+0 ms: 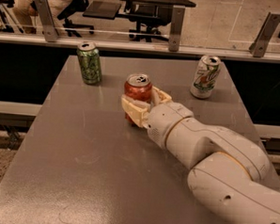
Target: Place coke can upright
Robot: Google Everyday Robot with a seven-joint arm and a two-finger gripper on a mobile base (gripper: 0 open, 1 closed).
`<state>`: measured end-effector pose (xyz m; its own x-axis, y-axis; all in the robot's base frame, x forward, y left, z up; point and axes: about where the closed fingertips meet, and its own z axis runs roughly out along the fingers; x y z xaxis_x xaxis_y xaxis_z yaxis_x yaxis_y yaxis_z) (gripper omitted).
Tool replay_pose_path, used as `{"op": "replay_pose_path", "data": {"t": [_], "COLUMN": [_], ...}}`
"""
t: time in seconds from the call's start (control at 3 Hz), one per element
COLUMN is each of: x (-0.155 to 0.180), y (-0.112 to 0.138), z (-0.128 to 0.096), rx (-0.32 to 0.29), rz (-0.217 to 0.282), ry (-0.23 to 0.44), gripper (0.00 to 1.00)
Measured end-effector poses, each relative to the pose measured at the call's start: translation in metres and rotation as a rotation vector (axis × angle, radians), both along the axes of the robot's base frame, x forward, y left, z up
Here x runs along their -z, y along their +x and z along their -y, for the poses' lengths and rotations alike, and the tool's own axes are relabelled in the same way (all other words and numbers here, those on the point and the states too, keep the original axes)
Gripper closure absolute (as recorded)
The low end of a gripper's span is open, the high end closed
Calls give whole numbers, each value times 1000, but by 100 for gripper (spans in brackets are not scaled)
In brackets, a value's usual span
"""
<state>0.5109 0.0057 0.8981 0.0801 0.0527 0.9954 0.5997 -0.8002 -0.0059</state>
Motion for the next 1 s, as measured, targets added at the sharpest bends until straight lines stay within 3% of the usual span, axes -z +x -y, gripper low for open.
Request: {"op": "replay_pose_path", "data": {"t": [0.33,1.0], "x": [6,11], "y": [-2,-5], "z": [0,1], "rx": [0,9], "rz": [12,-1], "ry": [2,-1], "gripper": [5,0]}}
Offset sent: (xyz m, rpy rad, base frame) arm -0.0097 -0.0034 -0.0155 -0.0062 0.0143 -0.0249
